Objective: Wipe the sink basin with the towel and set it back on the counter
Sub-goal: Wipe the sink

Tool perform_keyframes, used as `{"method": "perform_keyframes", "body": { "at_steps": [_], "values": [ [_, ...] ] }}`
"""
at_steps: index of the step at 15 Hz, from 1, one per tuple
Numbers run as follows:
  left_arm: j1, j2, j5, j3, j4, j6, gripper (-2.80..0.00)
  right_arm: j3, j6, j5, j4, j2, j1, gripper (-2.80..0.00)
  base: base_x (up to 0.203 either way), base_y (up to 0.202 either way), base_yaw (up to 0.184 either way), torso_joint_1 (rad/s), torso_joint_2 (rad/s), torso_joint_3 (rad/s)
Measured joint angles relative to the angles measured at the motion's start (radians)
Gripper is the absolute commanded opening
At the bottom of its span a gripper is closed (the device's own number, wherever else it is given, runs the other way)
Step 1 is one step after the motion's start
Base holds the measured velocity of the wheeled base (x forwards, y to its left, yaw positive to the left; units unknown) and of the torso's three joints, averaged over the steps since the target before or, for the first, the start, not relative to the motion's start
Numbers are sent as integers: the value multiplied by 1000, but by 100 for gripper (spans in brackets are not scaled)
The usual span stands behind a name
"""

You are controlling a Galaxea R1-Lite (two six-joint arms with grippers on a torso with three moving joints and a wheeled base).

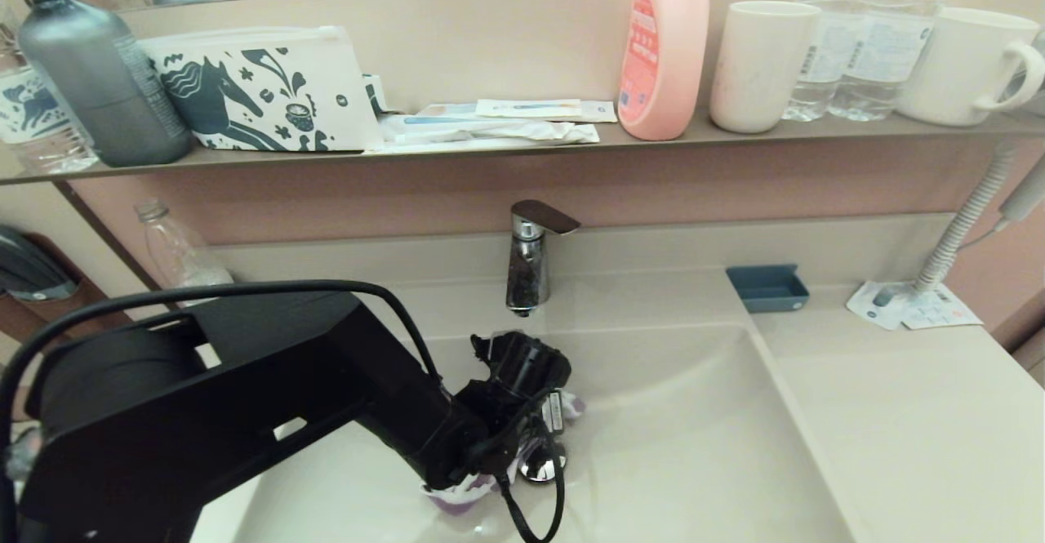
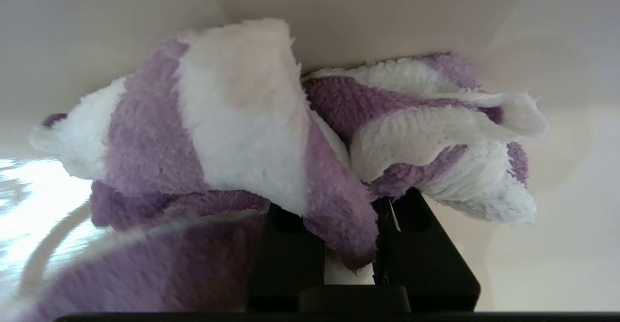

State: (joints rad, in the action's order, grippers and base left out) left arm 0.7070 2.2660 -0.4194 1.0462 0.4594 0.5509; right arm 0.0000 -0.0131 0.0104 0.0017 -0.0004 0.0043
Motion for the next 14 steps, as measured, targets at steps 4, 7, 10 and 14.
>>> {"method": "perform_keyframes", "body": {
  "at_steps": [4, 7, 10, 14],
  "values": [
    [72, 2, -18, 77, -123, 57, -280, 0, 0, 0, 0, 0, 0, -280, 0, 0, 0, 0, 0, 0],
    [96, -34, -10, 117, -262, 77, -280, 0, 0, 0, 0, 0, 0, -280, 0, 0, 0, 0, 0, 0],
    [107, -77, -9, 74, -313, 96, -280, 0, 0, 0, 0, 0, 0, -280, 0, 0, 0, 0, 0, 0],
    [116, -155, -13, -75, -323, 111, -280, 0, 0, 0, 0, 0, 0, -280, 0, 0, 0, 0, 0, 0]
  ]
}}
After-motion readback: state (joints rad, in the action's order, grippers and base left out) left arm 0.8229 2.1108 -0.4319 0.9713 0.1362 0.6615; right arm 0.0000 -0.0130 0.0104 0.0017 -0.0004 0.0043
